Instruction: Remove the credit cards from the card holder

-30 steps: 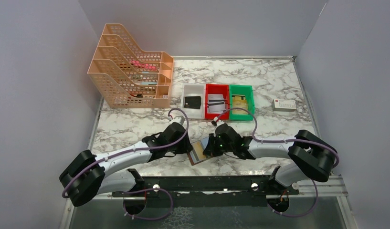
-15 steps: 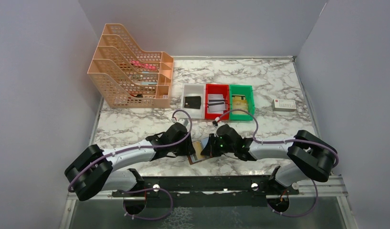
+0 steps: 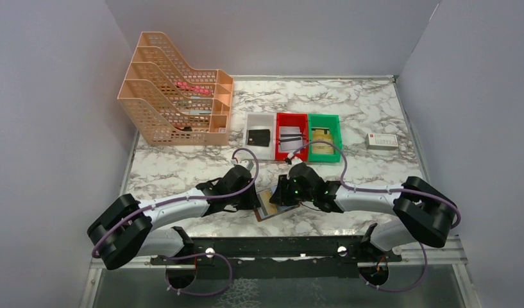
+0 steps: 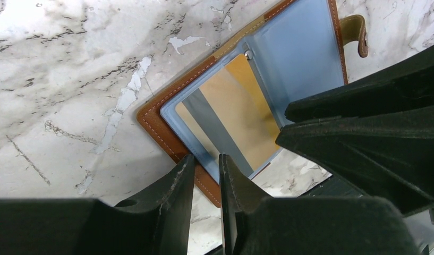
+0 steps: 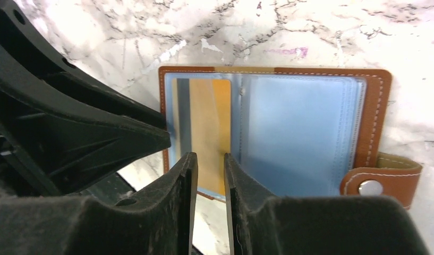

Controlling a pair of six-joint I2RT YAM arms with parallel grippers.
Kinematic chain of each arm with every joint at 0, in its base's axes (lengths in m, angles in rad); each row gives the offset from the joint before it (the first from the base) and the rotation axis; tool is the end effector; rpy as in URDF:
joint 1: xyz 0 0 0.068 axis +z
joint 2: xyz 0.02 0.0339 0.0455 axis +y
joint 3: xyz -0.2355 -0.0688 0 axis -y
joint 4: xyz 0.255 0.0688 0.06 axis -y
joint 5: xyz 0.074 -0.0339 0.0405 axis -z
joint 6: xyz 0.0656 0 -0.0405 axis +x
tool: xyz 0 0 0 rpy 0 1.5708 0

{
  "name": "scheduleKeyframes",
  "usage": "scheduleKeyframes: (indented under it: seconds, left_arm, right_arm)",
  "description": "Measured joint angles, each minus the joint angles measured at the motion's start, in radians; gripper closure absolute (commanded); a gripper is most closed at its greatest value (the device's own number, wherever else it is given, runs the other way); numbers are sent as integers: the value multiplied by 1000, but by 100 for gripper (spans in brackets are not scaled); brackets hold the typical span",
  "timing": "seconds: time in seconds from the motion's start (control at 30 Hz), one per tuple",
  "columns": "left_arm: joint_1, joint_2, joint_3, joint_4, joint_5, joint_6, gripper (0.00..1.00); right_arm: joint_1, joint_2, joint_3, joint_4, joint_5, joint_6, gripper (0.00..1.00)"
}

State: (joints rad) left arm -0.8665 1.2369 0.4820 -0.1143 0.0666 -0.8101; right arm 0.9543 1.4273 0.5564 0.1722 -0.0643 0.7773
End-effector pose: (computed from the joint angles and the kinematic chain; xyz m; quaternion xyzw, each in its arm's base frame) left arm 0.1648 -0.2007 0.0984 0.0379 0.9379 -0.2763 0.2064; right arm 0.1719 0.2499 0.1005 -0.0936 0.9012 0.3404 0.2514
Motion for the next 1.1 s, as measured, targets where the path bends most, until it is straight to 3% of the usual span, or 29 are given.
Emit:
scheduleKeyframes:
  seconds: [0.47, 0.77, 1.1]
  left_arm:
    - [0, 13, 0, 0, 0, 8, 74]
    - [0, 20, 0, 2, 0, 11, 77]
    - [0, 26, 0, 1, -14, 19, 83]
  right_arm:
    - [-3, 97, 41, -4, -37, -59, 75]
    - [-5, 102, 29, 21, -63, -29, 92]
    - [-16, 43, 0, 18, -53, -15, 94]
